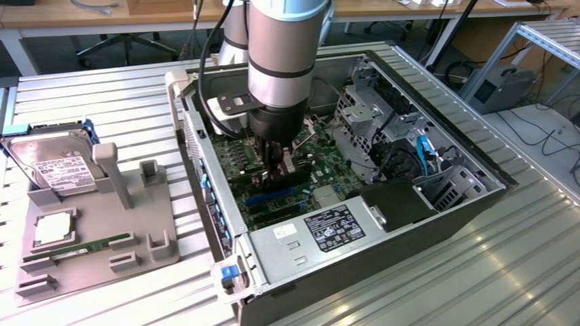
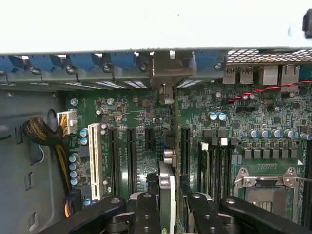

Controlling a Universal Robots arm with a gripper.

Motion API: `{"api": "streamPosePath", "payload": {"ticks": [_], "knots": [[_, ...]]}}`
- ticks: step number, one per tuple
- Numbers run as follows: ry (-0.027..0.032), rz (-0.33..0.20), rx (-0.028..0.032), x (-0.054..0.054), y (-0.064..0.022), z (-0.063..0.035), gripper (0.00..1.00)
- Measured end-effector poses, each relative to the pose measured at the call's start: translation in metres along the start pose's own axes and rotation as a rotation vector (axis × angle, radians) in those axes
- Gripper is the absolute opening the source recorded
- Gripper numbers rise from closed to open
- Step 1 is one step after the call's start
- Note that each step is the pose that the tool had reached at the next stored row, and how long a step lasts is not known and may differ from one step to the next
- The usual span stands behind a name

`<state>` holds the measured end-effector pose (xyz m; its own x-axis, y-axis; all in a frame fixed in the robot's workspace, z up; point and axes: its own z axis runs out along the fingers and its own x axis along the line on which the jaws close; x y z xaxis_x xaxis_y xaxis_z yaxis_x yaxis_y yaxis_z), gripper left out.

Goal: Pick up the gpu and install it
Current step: 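Insert the gpu into the slot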

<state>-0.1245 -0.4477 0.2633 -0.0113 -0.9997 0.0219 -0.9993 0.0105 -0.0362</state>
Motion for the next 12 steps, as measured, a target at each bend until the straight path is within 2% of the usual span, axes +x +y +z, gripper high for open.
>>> {"api": "streamPosePath", "payload": {"ticks": [12], "knots": [[0.0003, 0.008, -0.0002, 0.003, 0.0, 0.0006, 0.27]]}}
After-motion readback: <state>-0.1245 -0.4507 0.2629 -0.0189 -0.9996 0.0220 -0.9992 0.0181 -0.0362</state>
